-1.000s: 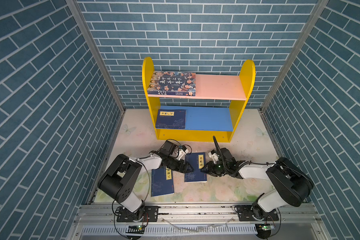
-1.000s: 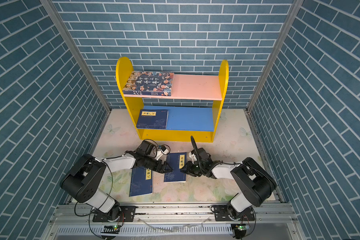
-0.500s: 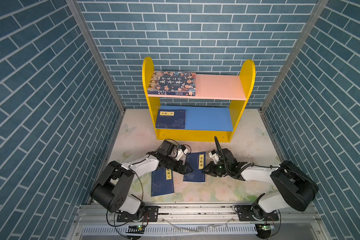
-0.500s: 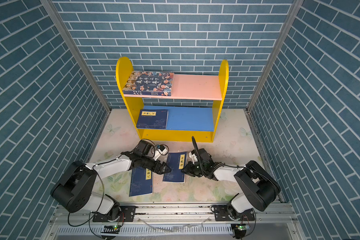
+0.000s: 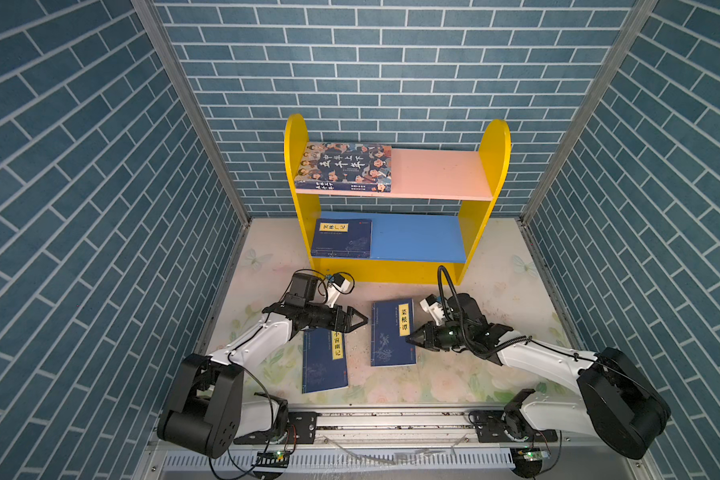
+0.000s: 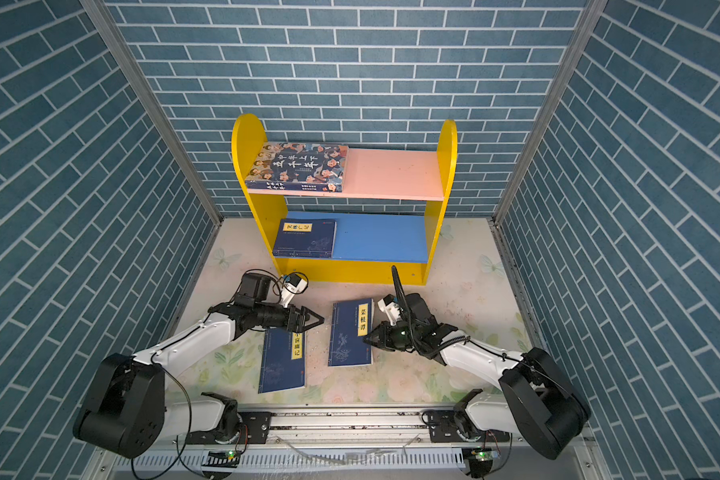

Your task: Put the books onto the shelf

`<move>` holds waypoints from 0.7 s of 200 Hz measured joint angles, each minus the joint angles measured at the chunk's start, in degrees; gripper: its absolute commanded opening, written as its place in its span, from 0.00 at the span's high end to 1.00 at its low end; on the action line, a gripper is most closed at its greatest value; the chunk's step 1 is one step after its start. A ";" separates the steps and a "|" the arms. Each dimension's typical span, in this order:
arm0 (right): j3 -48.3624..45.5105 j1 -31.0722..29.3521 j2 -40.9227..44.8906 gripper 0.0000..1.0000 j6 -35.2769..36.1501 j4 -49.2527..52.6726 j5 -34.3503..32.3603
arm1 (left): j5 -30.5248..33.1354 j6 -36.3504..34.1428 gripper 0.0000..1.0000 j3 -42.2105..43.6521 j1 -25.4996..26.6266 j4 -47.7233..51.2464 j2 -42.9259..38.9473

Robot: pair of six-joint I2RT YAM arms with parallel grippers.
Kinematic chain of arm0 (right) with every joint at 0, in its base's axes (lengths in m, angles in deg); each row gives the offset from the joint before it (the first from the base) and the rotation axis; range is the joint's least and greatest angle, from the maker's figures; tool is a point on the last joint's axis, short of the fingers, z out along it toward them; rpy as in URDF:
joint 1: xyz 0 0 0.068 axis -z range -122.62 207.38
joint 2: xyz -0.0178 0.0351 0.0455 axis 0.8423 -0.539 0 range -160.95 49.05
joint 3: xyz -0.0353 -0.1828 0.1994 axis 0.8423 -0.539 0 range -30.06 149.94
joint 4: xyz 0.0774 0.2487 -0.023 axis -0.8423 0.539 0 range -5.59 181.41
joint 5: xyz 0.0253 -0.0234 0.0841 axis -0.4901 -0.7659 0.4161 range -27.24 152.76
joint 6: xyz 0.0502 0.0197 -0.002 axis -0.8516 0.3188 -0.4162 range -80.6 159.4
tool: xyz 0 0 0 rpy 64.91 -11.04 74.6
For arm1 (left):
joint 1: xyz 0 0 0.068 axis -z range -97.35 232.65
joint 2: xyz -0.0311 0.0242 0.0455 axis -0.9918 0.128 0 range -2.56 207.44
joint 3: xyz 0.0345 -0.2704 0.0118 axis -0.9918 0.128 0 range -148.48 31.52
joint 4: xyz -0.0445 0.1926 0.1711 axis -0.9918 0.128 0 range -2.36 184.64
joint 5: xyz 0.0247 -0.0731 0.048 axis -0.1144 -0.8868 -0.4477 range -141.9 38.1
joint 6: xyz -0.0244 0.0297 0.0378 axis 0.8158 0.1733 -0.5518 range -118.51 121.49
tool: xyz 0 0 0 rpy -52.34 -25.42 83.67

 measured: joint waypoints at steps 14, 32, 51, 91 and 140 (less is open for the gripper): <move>0.79 0.17 0.28 1.00 0.63 1.03 1.25 | -1.29 0.83 0.07 0.28 -0.09 -0.37 0.42; 1.97 0.26 0.72 1.00 1.22 1.51 2.69 | -3.37 2.27 0.07 0.44 -0.09 -1.81 1.36; 3.15 0.26 1.27 1.00 1.75 1.68 3.85 | -5.09 3.58 0.08 0.63 -0.09 -2.97 2.08; 5.07 0.26 1.36 1.00 1.97 1.22 6.45 | -9.33 7.74 0.16 1.14 0.17 -6.82 2.45; 5.46 0.28 1.33 1.00 1.95 -0.79 8.79 | -13.51 12.17 0.29 0.96 2.12 -10.40 4.02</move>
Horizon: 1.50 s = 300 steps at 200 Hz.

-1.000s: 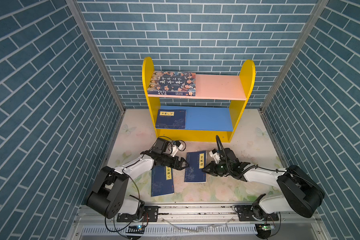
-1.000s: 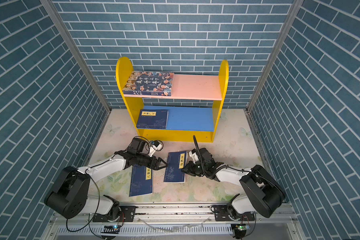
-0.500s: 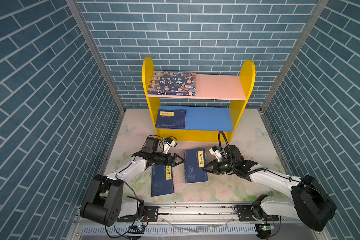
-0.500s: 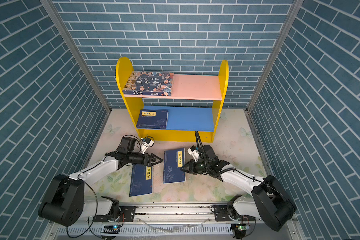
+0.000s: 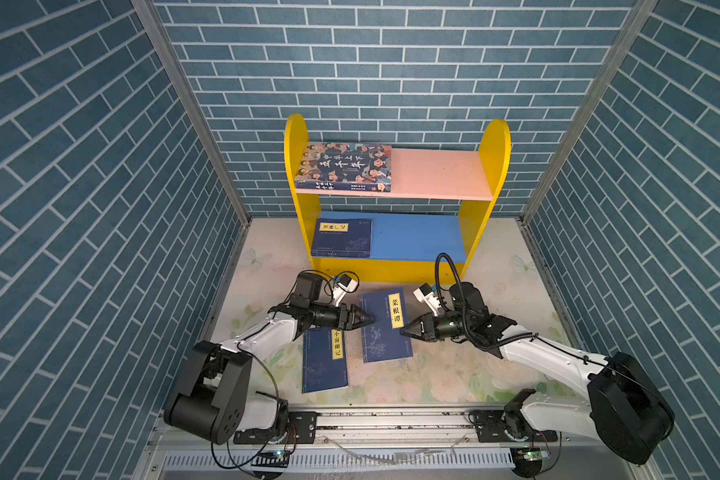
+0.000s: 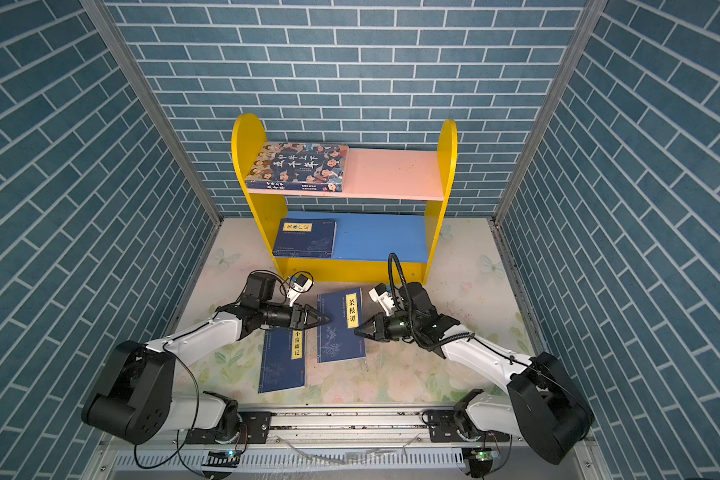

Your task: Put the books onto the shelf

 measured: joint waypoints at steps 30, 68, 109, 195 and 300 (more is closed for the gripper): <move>0.00 0.00 -0.55 1.00 -0.02 -1.73 1.20 | -1.84 2.97 0.41 -0.37 0.15 -2.21 0.44; 0.00 0.04 -2.71 1.00 -0.02 -4.00 2.82 | -3.39 6.27 0.77 -1.03 0.33 -4.59 0.42; 0.00 0.07 -4.59 0.83 0.00 -5.53 3.52 | -3.56 7.78 0.94 -1.07 0.31 -4.85 0.20; -0.28 2.54 -3.37 0.40 0.11 -3.06 -3.65 | -0.90 2.10 1.00 -3.78 0.37 0.68 -2.54; -5.70 5.07 12.44 0.25 -4.92 -3.04 -11.02 | -0.28 -3.21 1.00 -11.06 0.31 7.87 -5.49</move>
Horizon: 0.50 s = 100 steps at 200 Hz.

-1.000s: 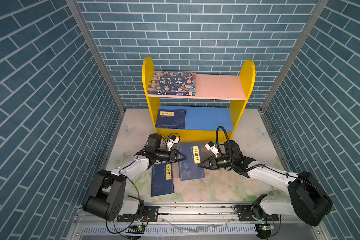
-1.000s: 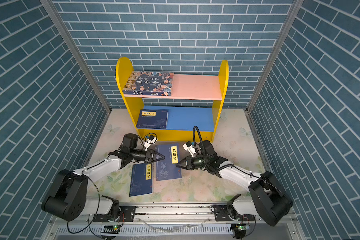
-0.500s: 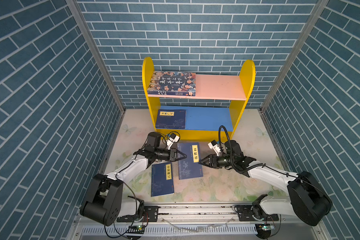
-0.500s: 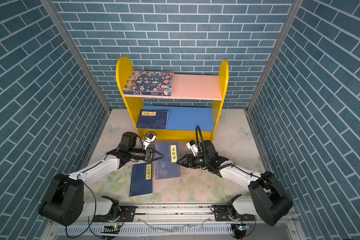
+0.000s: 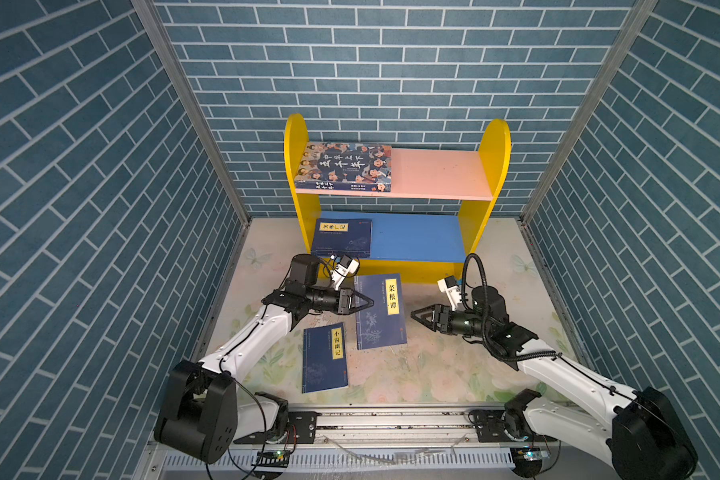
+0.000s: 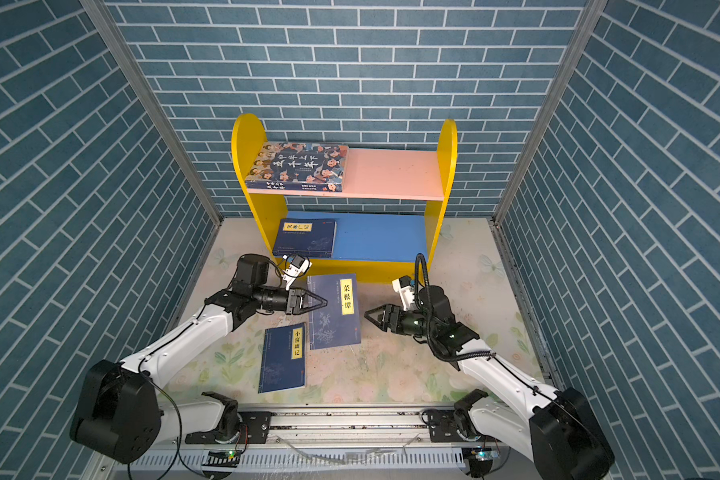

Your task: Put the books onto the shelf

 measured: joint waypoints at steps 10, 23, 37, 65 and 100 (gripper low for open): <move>-0.63 0.00 1.53 0.21 -1.14 -0.79 -0.26 | -0.02 -1.27 1.00 -1.62 -0.02 1.70 0.02; -1.90 0.00 3.17 0.19 -2.89 -2.99 -0.55 | -0.04 -3.06 1.00 -3.91 -0.02 3.98 0.28; -3.58 0.00 4.20 0.18 -4.98 -5.99 -0.57 | -0.02 -4.55 1.00 -6.01 -0.02 5.66 0.90; -7.26 0.00 4.59 0.17 -9.77 -12.63 -0.55 | 0.44 -3.39 1.00 -6.69 -0.07 5.60 1.16; -8.35 -0.04 4.22 0.14 -14.25 -20.00 -0.46 | 2.56 5.35 1.00 -5.42 -1.03 -1.66 1.07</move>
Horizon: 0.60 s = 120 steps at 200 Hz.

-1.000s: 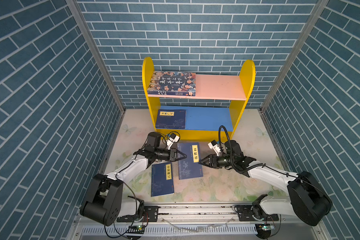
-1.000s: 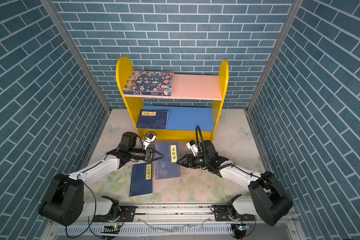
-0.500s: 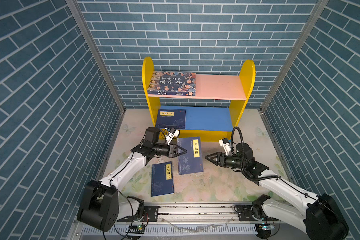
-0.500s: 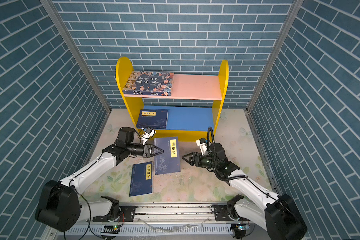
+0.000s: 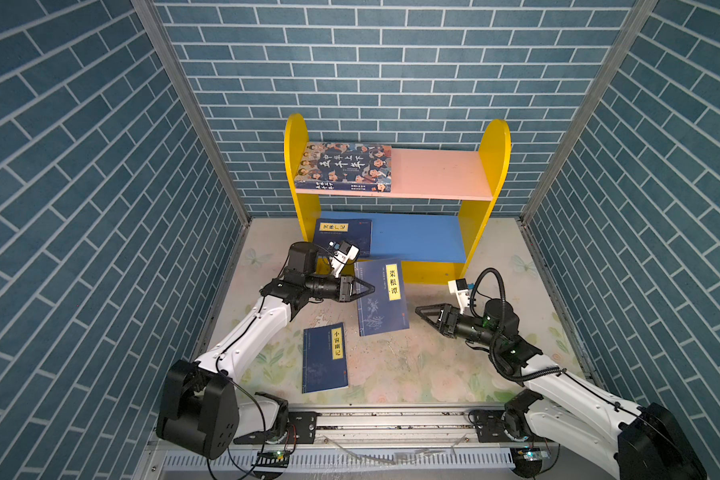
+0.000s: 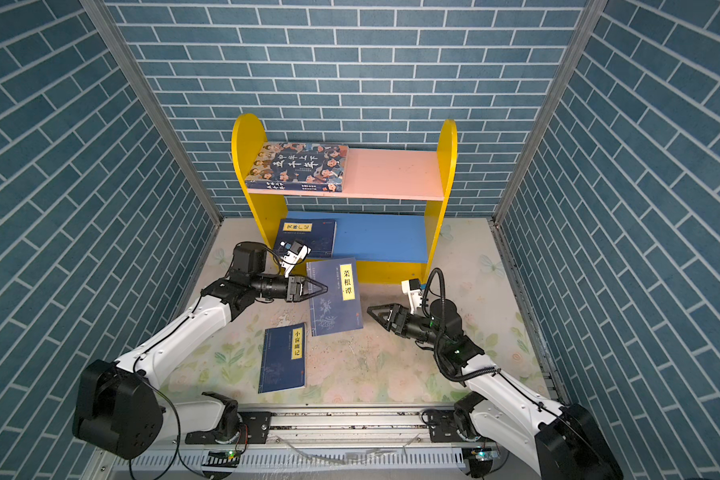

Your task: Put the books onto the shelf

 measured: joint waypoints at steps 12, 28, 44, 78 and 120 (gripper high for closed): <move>0.00 -0.17 -0.92 0.14 -1.16 -3.04 0.00 | 0.74 4.44 1.00 0.98 -1.14 -3.63 -0.02; 0.07 -0.68 -3.04 0.14 -2.45 -6.64 -0.02 | 1.60 10.12 1.00 2.08 -3.23 -8.00 -0.02; 0.50 -1.97 -5.90 0.14 -3.45 -9.31 -0.11 | 2.16 14.58 1.00 2.73 -5.31 -11.72 -0.09; 3.23 -6.40 -13.49 0.14 -4.94 -15.82 -0.87 | 3.04 21.42 1.00 4.96 -7.82 -18.18 -1.44; 5.49 -8.96 -20.96 0.14 -6.93 -25.40 -2.69 | 3.50 25.35 1.00 6.27 -7.93 -22.05 -3.48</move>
